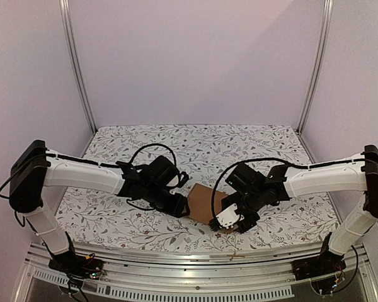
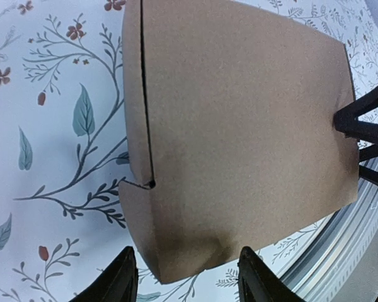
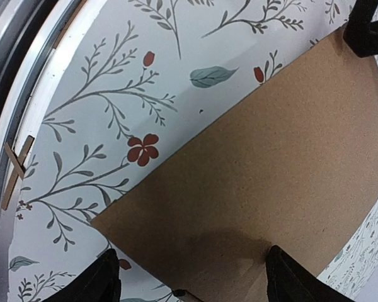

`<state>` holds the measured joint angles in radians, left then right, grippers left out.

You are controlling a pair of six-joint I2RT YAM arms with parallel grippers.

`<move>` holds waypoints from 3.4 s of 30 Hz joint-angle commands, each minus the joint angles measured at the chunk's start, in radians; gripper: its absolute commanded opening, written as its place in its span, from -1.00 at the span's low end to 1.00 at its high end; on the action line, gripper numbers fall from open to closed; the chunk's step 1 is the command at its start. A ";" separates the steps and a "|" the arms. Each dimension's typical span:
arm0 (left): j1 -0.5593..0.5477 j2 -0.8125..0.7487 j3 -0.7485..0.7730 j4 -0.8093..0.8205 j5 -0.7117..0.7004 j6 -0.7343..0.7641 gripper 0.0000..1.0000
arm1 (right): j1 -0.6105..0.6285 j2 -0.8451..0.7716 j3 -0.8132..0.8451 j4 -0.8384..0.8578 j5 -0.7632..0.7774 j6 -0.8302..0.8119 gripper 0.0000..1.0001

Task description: Fold the paper box

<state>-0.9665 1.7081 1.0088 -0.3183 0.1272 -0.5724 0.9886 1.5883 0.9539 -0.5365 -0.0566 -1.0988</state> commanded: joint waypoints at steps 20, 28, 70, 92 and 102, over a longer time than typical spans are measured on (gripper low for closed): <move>0.054 0.029 0.025 0.013 0.105 0.042 0.07 | -0.021 0.069 0.062 -0.054 -0.011 0.076 0.27; 0.054 0.051 0.017 0.019 0.102 0.043 0.06 | -0.021 0.072 0.058 -0.081 -0.012 0.048 0.38; 0.066 0.122 0.005 0.063 0.079 0.057 -0.02 | -0.021 0.118 0.082 -0.109 0.001 0.062 0.29; 0.067 0.024 0.039 0.039 0.116 0.049 -0.02 | -0.023 0.139 0.110 -0.121 0.016 0.100 0.15; 0.068 0.028 0.037 0.040 0.123 0.044 -0.02 | -0.025 0.145 0.116 -0.128 0.020 0.103 0.15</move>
<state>-0.9054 1.7466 1.0206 -0.2924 0.2245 -0.5282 0.9737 1.6855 1.0763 -0.6121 -0.0368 -1.0100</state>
